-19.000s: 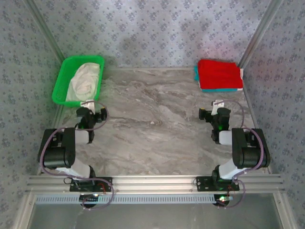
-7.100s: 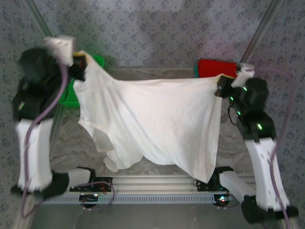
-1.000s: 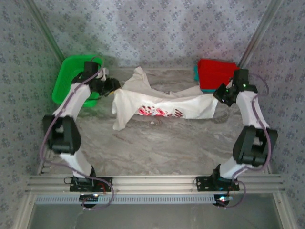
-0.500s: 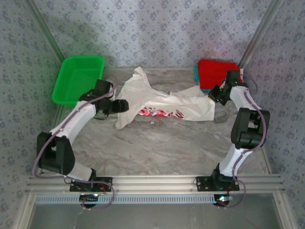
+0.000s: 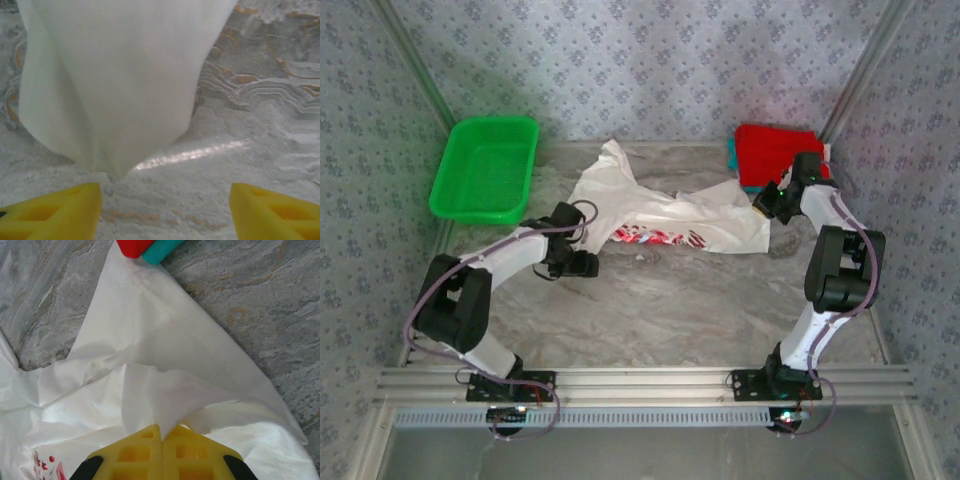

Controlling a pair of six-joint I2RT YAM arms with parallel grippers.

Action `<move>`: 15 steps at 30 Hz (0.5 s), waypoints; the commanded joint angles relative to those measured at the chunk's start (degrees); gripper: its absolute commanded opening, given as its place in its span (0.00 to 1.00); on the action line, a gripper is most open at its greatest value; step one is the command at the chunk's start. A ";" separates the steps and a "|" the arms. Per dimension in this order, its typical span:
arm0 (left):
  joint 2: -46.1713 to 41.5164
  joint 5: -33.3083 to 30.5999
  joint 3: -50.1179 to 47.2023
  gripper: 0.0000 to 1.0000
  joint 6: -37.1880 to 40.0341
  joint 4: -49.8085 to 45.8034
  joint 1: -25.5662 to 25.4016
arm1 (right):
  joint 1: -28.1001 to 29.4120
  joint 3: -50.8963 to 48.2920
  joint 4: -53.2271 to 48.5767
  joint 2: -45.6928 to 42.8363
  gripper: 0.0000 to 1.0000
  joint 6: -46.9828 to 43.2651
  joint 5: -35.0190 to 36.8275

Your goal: Fold and stack the t-shirts

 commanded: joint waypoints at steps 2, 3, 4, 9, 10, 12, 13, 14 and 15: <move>1.49 -4.33 0.76 0.65 2.69 4.27 -0.01 | -0.34 -1.23 1.68 -1.53 0.00 1.25 -4.14; 1.91 -5.25 1.16 0.64 2.85 4.24 0.02 | -0.38 -1.49 2.16 -1.59 0.00 1.46 -4.81; 2.36 -6.58 1.93 0.63 2.84 3.54 0.09 | -0.43 -1.85 2.64 -1.66 0.00 1.79 -5.30; 1.92 -11.42 2.77 0.60 1.97 2.87 0.03 | -0.73 -2.57 3.42 -1.79 0.00 2.13 -6.76; 1.98 -11.49 2.29 0.60 2.08 3.76 -0.01 | -0.86 -2.83 3.74 -1.79 0.00 2.36 -7.26; 3.27 -11.43 2.16 0.60 2.62 4.64 -0.01 | -1.07 -3.45 4.71 -1.79 0.00 3.08 -7.78; 4.42 -11.91 2.74 0.60 2.90 4.40 0.03 | -1.11 -3.56 5.24 -1.75 0.00 3.39 -8.13; 5.34 -11.99 3.16 0.60 3.34 4.48 0.08 | -1.09 -3.66 5.48 -1.64 0.00 3.63 -8.57; 6.29 -12.23 3.50 0.59 3.70 4.74 0.16 | -1.11 -3.79 5.79 -1.61 0.00 3.90 -9.05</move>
